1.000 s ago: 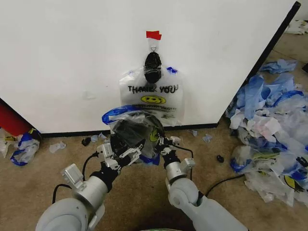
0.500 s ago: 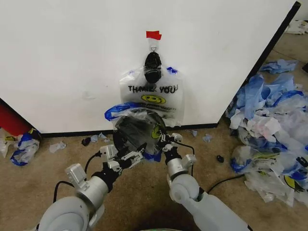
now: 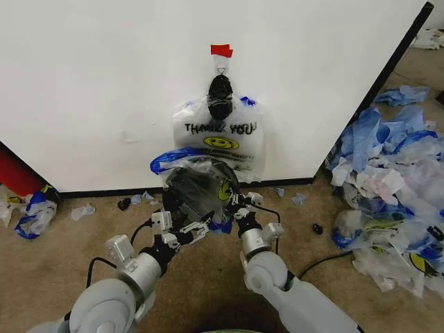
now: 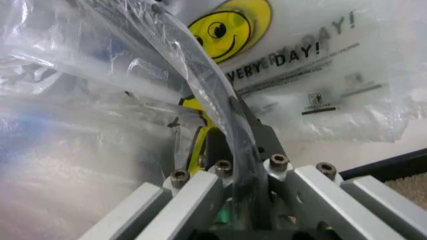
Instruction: Pick up the garbage bag from the wall and place it over the trash bin.
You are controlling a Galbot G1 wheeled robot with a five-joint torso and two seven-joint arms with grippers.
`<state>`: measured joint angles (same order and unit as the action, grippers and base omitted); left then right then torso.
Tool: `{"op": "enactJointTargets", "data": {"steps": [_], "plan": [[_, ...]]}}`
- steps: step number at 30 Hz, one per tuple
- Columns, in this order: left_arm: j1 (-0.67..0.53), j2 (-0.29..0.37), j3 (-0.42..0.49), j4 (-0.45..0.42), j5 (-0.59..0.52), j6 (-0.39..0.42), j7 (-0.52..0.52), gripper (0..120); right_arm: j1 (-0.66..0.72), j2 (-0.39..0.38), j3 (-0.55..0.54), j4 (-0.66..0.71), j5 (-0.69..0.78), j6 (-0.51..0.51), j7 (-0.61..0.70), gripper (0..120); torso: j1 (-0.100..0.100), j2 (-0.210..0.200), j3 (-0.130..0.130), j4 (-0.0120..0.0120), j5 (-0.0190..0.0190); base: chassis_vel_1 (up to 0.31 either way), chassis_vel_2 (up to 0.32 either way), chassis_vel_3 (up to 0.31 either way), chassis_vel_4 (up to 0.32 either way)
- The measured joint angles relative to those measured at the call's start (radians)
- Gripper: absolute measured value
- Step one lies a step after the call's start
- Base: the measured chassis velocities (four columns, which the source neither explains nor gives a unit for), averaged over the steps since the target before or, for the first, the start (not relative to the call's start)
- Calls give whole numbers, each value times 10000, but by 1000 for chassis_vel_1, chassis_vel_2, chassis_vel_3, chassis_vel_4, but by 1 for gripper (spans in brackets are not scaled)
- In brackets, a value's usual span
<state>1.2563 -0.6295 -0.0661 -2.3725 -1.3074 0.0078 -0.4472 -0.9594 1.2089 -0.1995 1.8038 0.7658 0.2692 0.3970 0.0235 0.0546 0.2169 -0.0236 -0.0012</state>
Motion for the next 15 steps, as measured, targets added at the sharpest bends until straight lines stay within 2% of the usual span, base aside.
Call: {"op": "enactJointTargets", "data": {"steps": [15], "plan": [[334,98,-232,80,227,24,-254,100,-22,-47,21,-92,-23,-1,-42,0,0,0,0,0,0,0,0,0,0]]}}
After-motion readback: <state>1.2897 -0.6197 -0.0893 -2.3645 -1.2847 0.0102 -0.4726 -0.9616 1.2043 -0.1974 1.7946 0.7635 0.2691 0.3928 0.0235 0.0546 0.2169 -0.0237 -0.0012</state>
